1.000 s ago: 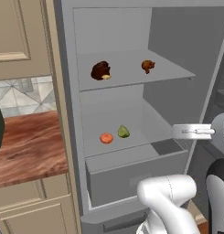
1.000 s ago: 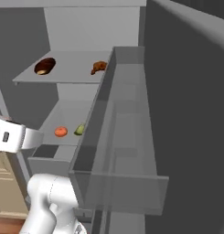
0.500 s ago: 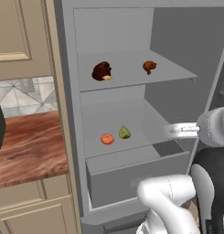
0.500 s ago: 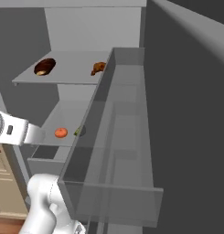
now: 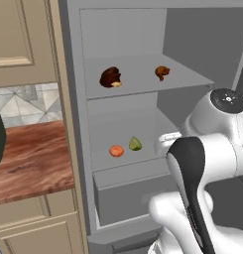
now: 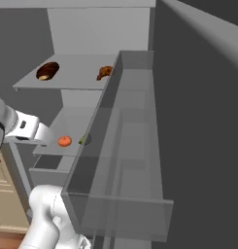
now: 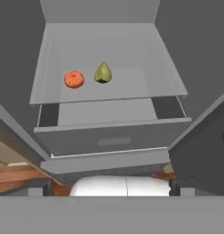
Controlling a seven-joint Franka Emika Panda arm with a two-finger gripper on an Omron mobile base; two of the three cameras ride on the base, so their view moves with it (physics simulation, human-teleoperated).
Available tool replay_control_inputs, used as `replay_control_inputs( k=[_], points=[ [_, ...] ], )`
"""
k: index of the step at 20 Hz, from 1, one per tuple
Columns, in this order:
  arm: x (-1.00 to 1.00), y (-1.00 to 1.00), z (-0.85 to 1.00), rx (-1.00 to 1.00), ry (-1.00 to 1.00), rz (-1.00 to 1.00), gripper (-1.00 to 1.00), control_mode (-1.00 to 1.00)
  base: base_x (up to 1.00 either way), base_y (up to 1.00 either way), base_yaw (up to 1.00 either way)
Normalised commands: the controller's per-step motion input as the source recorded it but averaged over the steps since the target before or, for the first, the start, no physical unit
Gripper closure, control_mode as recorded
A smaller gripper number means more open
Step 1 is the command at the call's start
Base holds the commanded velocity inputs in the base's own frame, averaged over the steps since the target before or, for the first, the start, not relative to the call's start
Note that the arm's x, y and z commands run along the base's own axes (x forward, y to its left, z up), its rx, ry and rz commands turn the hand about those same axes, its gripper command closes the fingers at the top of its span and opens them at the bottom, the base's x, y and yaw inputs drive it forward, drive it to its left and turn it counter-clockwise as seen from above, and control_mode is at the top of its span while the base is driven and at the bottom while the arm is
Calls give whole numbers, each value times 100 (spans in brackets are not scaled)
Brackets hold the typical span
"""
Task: Gather the squash and lemon wedge from the fridge and place them on a tray on the dining counter. Then gather the steak and chicken drumstick from the fridge and place them on the other tray.
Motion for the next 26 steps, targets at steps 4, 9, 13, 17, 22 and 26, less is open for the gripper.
replay_control_inputs(
  k=[4, 9, 13, 17, 22, 26],
  points=[
    [49, -9, -43, 0, 2, 10, -100, -100, 0, 0, 0],
    [25, -5, -41, 4, -6, 12, -100, -100, 0, 0, 0],
    [34, 0, -26, 1, -4, 8, -100, -100, 0, 0, 0],
    [45, 0, 0, 0, 1, 0, -100, -100, 0, 0, 0],
    [48, 0, -1, 0, 7, 0, -100, -100, 0, 0, 0],
    [28, 0, -24, 0, 11, -2, -100, -100, 0, 0, 0]
  ],
)
